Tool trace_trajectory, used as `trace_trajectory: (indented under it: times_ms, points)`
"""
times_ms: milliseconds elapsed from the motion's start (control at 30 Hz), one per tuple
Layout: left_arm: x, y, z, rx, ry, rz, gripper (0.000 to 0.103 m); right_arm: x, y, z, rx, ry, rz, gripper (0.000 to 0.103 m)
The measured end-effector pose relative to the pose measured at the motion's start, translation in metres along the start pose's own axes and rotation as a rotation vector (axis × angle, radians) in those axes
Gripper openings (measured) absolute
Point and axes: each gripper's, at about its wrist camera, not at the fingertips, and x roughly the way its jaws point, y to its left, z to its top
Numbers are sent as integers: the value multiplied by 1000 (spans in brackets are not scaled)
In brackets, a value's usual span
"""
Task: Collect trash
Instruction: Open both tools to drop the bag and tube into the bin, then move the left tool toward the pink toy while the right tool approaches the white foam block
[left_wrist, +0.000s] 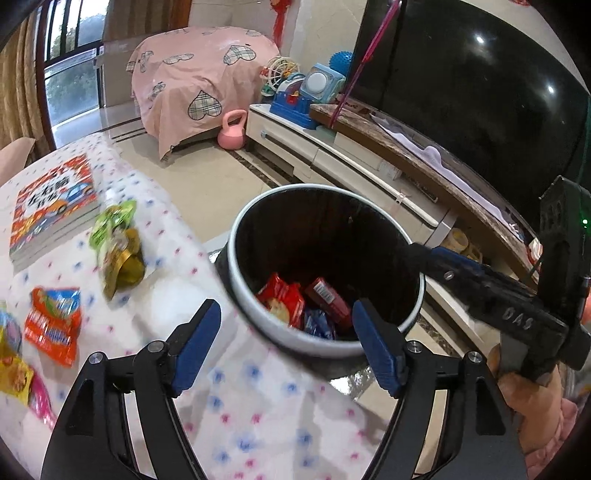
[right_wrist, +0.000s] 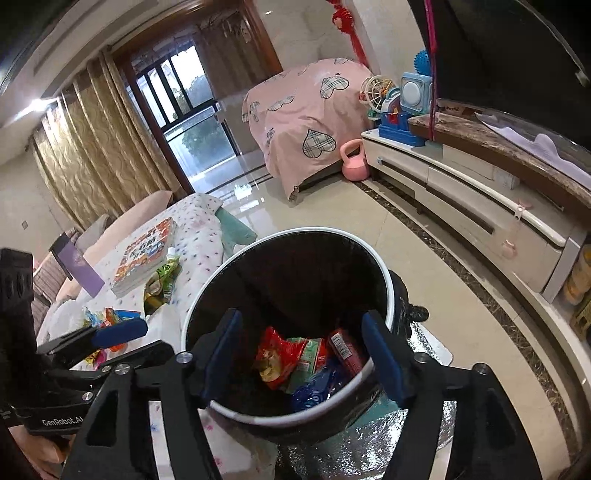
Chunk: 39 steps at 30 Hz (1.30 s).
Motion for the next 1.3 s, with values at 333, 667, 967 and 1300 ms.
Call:
trace_trajectory:
  times_ms: [333, 667, 967, 1300]
  points:
    - [-40, 36, -43, -85, -7, 28, 79, -25, 20, -25, 60, -48, 53, 94]
    - [-72, 87, -86, -207, -2, 84, 79, -26, 69, -56, 30, 1, 130, 94]
    - [-93, 133, -113, -319, -13, 136, 79, -15, 116, -75, -58, 38, 177, 94]
    - [-90, 167, -121, -442, 17, 99, 79, 3, 156, -75, -189, 64, 214, 94]
